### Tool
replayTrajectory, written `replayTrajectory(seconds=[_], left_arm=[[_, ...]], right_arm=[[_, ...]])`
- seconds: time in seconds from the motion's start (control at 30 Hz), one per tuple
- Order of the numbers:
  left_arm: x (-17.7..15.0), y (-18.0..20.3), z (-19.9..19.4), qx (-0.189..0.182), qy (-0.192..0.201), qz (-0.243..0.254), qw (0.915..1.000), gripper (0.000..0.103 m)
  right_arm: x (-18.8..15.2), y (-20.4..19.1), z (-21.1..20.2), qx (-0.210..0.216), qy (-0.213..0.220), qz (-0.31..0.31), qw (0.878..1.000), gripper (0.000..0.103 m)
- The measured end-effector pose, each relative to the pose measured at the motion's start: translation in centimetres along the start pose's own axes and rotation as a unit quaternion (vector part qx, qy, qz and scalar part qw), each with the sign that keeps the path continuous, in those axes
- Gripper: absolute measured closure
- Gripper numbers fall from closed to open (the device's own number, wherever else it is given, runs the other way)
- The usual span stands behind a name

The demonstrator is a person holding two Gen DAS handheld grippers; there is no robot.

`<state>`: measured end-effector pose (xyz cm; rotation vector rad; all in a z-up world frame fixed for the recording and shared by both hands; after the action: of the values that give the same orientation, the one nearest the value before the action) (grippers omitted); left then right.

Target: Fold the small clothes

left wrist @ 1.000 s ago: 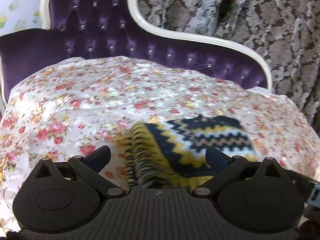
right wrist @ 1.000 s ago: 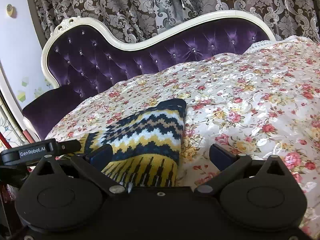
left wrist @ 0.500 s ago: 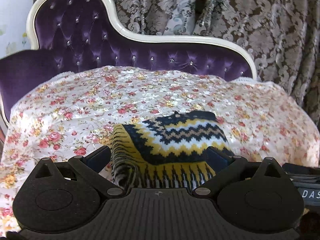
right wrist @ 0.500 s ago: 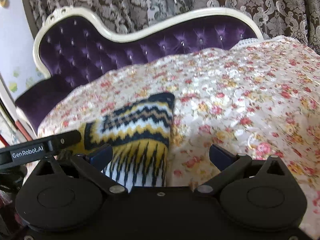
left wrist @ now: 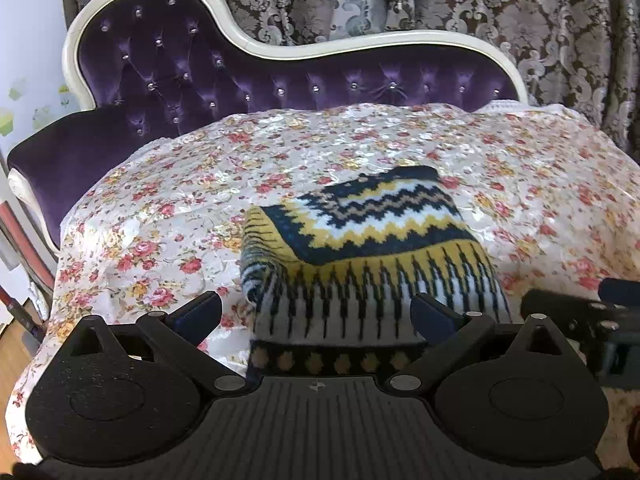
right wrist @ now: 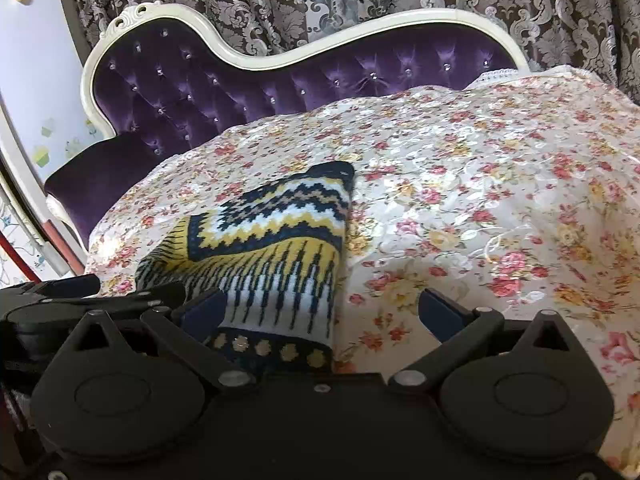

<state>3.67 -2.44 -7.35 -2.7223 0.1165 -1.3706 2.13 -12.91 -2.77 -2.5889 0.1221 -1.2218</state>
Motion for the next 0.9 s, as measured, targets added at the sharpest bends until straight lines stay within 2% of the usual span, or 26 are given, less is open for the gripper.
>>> replayTrajectory(seconds=[0.43,0.9], left_arm=[[-1.3,0.9,-0.2,-0.032,-0.021,-0.013,0.9992,0.001],[-1.3,0.6,-0.5,-0.032,-0.017,-0.022,0.9991,0.001]], right_arm=[[0.0,-0.3,-0.5,0.006,0.004,-0.005,1.000,0.000],[0.0,0.0,-0.5,0.003,0.004,-0.002,1.000,0.000]])
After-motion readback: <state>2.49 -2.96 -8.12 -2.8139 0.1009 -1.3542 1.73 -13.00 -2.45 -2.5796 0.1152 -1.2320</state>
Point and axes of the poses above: each gripper's, at about its wrist camera, not at the fingertips, and z roughly the way its jaws point, y to its right, x to its top, the point moved 7 cm from there along z, roughly the way its jaws point, and after that the axes turned 2 degrees about y, right-handed, at the moved point
